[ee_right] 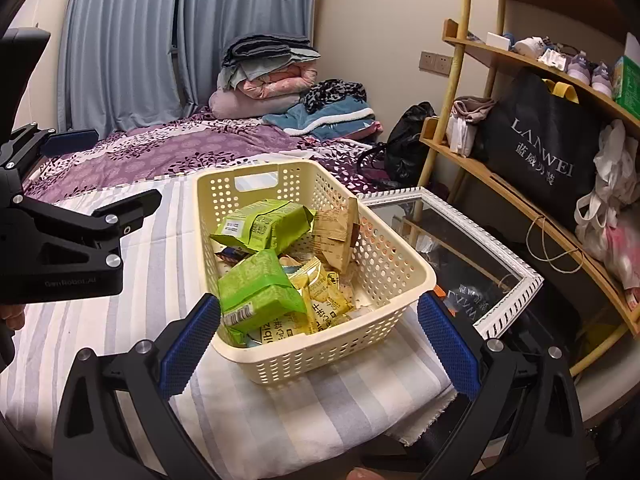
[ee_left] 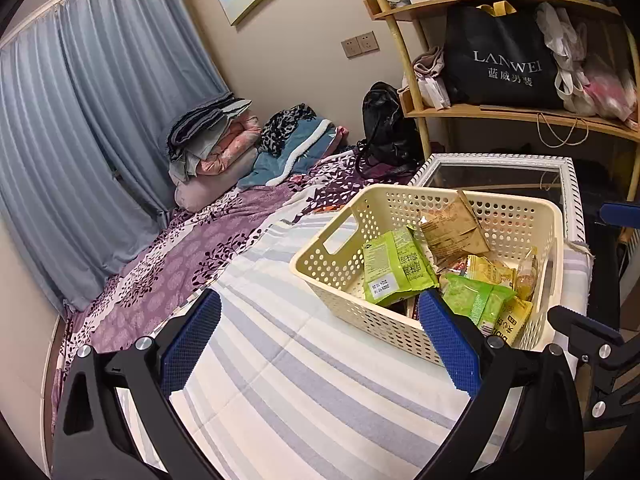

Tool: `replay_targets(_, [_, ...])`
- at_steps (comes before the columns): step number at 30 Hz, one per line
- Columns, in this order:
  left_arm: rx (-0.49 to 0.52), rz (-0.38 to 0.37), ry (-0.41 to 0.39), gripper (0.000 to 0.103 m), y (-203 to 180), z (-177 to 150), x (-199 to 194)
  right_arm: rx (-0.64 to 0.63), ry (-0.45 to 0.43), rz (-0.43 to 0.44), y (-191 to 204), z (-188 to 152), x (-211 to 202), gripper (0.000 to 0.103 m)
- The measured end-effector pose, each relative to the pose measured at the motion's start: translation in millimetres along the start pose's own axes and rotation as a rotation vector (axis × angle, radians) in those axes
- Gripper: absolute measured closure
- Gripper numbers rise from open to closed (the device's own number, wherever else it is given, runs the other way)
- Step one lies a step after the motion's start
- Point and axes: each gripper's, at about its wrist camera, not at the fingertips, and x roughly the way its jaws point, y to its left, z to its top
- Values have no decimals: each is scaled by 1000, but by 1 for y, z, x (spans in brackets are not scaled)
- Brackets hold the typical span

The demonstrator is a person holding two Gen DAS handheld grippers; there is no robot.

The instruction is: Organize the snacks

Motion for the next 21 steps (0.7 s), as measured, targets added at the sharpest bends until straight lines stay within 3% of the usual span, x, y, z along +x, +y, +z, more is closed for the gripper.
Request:
replay_targets(14, [-21, -46, 14, 3, -2, -4, 4, 8, 15, 15, 2, -1, 3, 5])
replay_targets(21, [-97, -41, 72, 3, 20, -21, 6, -7, 0, 81, 19, 4, -1, 5])
